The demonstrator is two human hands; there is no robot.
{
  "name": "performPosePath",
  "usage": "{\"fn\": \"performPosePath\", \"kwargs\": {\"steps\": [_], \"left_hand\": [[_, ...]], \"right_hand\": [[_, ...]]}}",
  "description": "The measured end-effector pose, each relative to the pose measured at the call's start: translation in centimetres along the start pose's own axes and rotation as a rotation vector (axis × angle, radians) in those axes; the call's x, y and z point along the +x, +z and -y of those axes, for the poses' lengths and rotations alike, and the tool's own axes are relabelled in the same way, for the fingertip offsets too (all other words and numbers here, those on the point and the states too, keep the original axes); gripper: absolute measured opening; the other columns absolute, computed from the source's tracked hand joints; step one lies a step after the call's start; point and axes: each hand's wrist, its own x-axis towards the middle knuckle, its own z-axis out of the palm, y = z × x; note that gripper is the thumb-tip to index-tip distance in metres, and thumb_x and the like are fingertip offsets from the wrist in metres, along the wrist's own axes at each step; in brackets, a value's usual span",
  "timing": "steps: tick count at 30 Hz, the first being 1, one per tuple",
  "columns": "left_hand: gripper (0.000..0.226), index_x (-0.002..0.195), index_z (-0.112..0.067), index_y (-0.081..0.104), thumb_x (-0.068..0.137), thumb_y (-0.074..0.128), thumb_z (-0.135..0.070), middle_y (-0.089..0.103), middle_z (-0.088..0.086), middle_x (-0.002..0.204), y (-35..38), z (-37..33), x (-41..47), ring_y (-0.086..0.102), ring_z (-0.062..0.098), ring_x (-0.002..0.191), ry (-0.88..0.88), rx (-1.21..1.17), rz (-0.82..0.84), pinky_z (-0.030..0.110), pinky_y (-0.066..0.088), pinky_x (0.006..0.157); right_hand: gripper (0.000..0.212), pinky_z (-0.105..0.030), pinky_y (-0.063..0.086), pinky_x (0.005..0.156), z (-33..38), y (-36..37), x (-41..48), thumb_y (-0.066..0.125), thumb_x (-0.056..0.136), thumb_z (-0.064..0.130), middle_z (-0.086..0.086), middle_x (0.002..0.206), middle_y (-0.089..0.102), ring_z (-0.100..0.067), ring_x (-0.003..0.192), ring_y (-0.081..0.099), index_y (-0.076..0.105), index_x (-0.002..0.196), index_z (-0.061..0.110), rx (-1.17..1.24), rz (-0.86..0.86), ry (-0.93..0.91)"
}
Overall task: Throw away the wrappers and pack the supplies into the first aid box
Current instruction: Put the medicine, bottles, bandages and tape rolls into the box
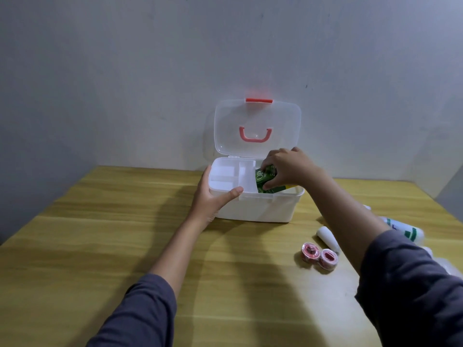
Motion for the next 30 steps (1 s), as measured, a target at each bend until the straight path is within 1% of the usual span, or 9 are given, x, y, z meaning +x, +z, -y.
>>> {"fn": "performPosePath", "kwargs": {"steps": [7, 10, 14, 15, 17, 20, 22, 26, 30], "left_hand": [[0.104, 0.14, -0.038, 0.033, 0.05, 0.079, -0.057, 0.043, -0.017, 0.14, -0.1, 0.0, 0.0, 0.038, 0.007, 0.138, -0.012, -0.002, 0.009, 0.024, 0.033, 0.108], [0.104, 0.145, -0.035, 0.032, 0.056, 0.083, -0.05, 0.043, -0.017, 0.142, -0.1, 0.0, 0.1, 0.037, 0.009, 0.139, -0.011, 0.011, 0.013, 0.024, 0.032, 0.106], [0.117, 0.152, -0.026, 0.032, 0.051, 0.08, -0.059, 0.039, -0.011, 0.153, -0.2, 0.1, 0.0, 0.034, 0.01, 0.145, -0.032, 0.031, 0.014, 0.034, 0.031, 0.119], [0.117, 0.152, -0.026, 0.032, 0.051, 0.08, -0.059, 0.039, -0.01, 0.154, -0.2, 0.1, 0.0, 0.035, 0.011, 0.145, -0.029, 0.03, 0.012, 0.036, 0.031, 0.12], [0.118, 0.153, -0.026, 0.031, 0.05, 0.079, -0.06, 0.038, -0.009, 0.156, -0.1, 0.0, -0.1, 0.033, 0.011, 0.146, -0.036, 0.031, 0.005, 0.033, 0.03, 0.119], [0.12, 0.154, -0.026, 0.029, 0.05, 0.078, -0.061, 0.037, -0.006, 0.158, -0.1, -0.1, -0.1, 0.033, 0.013, 0.146, -0.035, 0.044, 0.005, 0.035, 0.032, 0.119], [0.119, 0.155, -0.026, 0.029, 0.052, 0.08, -0.059, 0.037, -0.005, 0.158, -0.2, 0.0, -0.1, 0.034, 0.013, 0.146, -0.033, 0.047, 0.008, 0.039, 0.033, 0.12], [0.12, 0.154, -0.027, 0.028, 0.051, 0.08, -0.059, 0.037, -0.006, 0.158, 0.0, -0.1, -0.1, 0.034, 0.012, 0.145, -0.043, 0.044, 0.003, 0.037, 0.033, 0.119], [0.118, 0.153, -0.027, 0.03, 0.051, 0.081, -0.059, 0.042, -0.004, 0.154, -0.1, 0.2, 0.1, 0.039, 0.016, 0.144, -0.046, 0.034, 0.001, 0.044, 0.037, 0.118]], "right_hand": [[0.059, -0.036, 0.04, 0.087, -0.2, 0.1, 0.6, 0.067, 0.07, 0.051, -0.005, 0.123, 0.056, -0.024, 0.113, 0.046, 0.055, 0.121, 0.024, 0.079, 0.03, 0.001], [0.06, -0.037, 0.043, 0.088, -1.3, -0.6, 0.2, 0.067, 0.071, 0.049, -0.004, 0.124, 0.055, -0.024, 0.115, 0.043, 0.053, 0.125, 0.026, 0.097, 0.079, 0.034], [0.062, -0.034, 0.047, 0.088, -2.6, -0.3, -0.5, 0.069, 0.072, 0.046, -0.005, 0.12, 0.054, -0.018, 0.105, 0.044, 0.051, 0.126, 0.024, 0.213, 0.146, 0.067], [0.062, -0.031, 0.047, 0.086, -2.6, -0.1, -0.5, 0.07, 0.071, 0.045, -0.004, 0.12, 0.054, -0.016, 0.101, 0.044, 0.051, 0.127, 0.023, 0.243, 0.149, 0.067], [0.062, -0.028, 0.045, 0.083, -2.3, 0.4, -0.3, 0.071, 0.071, 0.042, -0.004, 0.119, 0.053, -0.014, 0.099, 0.043, 0.05, 0.127, 0.023, 0.28, 0.135, 0.064], [0.063, -0.031, 0.045, 0.086, -1.6, 1.2, 0.2, 0.073, 0.07, 0.041, -0.004, 0.118, 0.054, -0.017, 0.099, 0.045, 0.051, 0.126, 0.022, 0.327, 0.127, 0.062], [0.063, -0.034, 0.045, 0.087, -1.1, 2.1, 0.4, 0.074, 0.069, 0.039, -0.006, 0.118, 0.056, -0.02, 0.102, 0.048, 0.051, 0.126, 0.021, 0.318, 0.129, 0.044], [0.059, -0.036, 0.045, 0.088, -0.3, 3.2, 0.9, 0.071, 0.072, 0.037, -0.004, 0.122, 0.057, -0.024, 0.109, 0.051, 0.051, 0.125, 0.023, 0.242, 0.12, 0.045], [0.056, -0.034, 0.042, 0.092, -0.1, 3.5, 1.4, 0.068, 0.075, 0.035, -0.003, 0.127, 0.053, -0.022, 0.117, 0.048, 0.052, 0.127, 0.026, 0.163, 0.175, -0.006]]}}
